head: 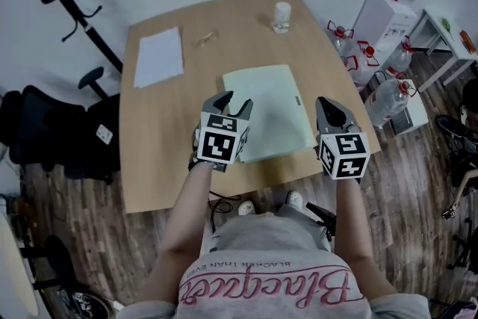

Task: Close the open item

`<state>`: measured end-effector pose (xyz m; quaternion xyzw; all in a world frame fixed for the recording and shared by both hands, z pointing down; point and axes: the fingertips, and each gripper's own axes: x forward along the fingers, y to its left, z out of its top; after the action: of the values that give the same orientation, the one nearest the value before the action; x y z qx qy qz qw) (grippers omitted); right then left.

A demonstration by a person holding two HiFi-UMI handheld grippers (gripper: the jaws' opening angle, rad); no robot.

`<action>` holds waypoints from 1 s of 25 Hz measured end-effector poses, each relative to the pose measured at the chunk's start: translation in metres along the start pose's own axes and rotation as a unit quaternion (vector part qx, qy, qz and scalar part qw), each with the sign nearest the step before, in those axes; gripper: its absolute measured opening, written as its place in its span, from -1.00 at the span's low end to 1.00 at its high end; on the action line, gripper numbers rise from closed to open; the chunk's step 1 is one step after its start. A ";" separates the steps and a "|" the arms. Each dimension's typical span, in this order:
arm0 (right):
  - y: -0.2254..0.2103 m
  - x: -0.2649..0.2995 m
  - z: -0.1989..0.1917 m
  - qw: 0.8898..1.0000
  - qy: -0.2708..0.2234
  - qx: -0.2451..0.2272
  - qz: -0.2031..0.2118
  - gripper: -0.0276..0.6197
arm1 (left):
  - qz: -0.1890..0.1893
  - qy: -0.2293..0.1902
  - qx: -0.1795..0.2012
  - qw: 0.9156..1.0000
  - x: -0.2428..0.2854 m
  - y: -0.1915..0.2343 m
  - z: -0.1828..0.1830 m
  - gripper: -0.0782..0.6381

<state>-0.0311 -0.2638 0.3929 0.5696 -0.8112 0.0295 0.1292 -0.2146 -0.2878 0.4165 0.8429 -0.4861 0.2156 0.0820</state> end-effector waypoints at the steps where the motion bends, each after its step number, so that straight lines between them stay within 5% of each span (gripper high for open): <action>1: 0.002 -0.002 0.002 1.000 -0.004 -0.001 -0.002 -0.91 | 0.008 -0.009 0.005 1.000 -0.005 0.005 0.002 -0.24; 11: 0.007 -0.008 0.033 0.999 -0.042 -0.033 0.004 -0.91 | 0.111 -0.093 0.017 0.989 -0.049 0.050 0.029 -0.72; 25: -0.028 -0.020 0.095 0.989 -0.116 -0.087 0.039 -0.91 | 0.210 -0.200 0.002 0.957 -0.104 0.061 0.087 -0.74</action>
<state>-0.0153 -0.2736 0.2936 0.5239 -0.8417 -0.1020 0.0819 -0.2872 -0.2677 0.2888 0.7481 -0.6579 0.0564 -0.0658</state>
